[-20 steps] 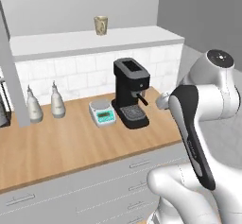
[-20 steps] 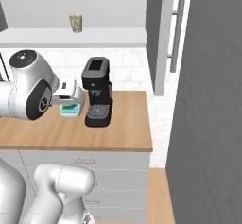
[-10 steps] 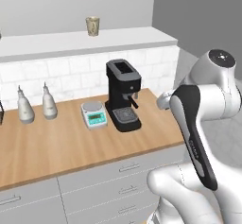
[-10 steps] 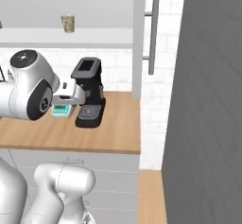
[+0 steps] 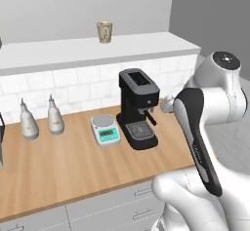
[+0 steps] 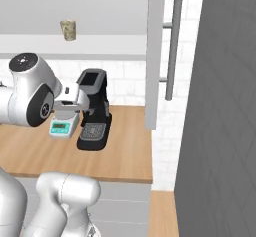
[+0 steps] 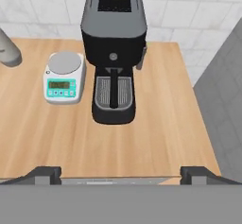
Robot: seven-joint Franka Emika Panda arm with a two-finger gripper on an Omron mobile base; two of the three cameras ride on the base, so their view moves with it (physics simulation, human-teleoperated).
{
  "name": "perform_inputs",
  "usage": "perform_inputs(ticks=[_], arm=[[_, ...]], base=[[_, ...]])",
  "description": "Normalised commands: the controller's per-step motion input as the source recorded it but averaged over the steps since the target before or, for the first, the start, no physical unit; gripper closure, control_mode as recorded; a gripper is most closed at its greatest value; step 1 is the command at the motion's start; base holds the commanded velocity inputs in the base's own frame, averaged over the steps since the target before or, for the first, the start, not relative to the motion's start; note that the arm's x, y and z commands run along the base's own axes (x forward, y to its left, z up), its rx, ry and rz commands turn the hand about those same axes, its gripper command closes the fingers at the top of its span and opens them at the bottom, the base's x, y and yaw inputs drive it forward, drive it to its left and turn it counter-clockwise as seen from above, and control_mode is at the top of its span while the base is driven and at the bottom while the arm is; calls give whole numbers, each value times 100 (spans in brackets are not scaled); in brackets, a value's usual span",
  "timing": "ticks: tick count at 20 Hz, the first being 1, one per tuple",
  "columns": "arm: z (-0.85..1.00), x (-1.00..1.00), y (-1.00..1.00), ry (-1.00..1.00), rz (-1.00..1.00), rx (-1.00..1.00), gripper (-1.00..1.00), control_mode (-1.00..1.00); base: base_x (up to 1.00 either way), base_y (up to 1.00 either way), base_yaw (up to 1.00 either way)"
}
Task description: Gather all objects into one cabinet and sort the glasses and bowls to opposite sides.
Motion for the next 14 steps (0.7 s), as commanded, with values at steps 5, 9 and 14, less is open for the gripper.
perform_inputs(ticks=[5,9,14], arm=[[0,0,0,0,0,0,-100,100],[0,0,0,0,0,0,-100,100],[69,2,27,-40,2,0,-100,-100]], base=[[-1,2,10],[0,1,8],[0,0,0]])
